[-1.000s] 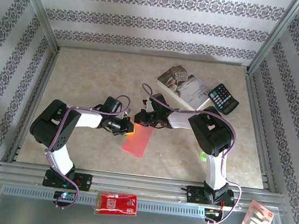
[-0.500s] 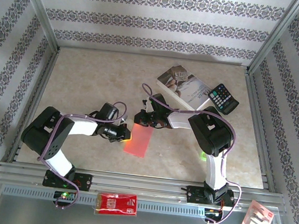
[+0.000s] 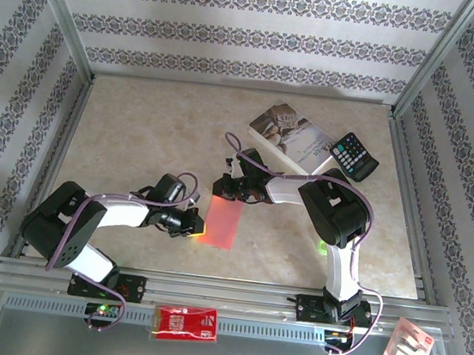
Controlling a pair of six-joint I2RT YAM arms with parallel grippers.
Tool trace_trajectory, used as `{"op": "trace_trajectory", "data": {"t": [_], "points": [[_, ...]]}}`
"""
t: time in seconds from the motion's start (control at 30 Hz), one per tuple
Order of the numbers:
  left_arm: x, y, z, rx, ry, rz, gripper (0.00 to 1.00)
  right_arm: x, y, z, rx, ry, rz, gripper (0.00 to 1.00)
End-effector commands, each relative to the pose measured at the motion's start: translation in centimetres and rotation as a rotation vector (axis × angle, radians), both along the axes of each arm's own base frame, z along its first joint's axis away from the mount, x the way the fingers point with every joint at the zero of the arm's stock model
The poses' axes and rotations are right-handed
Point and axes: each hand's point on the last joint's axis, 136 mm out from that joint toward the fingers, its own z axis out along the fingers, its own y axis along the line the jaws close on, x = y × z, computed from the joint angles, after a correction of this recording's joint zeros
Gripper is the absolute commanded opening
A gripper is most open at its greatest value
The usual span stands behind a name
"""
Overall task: Fold a paper plane with a square sheet of paper (pick it up from the middle)
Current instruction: First fold in half a square sheet of paper at the center of the table.
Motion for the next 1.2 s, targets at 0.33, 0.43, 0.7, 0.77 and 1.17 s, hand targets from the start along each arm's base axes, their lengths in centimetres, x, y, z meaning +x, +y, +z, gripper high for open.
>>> {"op": "trace_trajectory", "data": {"t": [0.33,0.43,0.7,0.77,1.17], "points": [[-6.3,2.4,-2.8,0.118,0.178,-0.002,0.00,-0.9,-2.6,-4.8,-0.153,0.071,-0.026,0.00],[-6.4,2.4,-2.4,0.114,0.166,0.004,0.00,-1.0,-2.7,-4.8,-0.157,0.069,-0.015,0.00],[-2.8,2.1,2.8,0.087,-0.055,0.053,0.10,-1.2,-1.4,-3.2,-0.109,0.031,0.143,0.00],[-0.9,2.8,4.5,0.096,-0.142,0.116,0.18,-1.2,-0.8,-2.2,-0.076,0.018,0.213,0.00],[6.9,0.7,8.6,-0.014,-0.278,0.219,0.34,-0.4,-3.4,9.4,0.006,-0.153,0.223,0.12]]}}
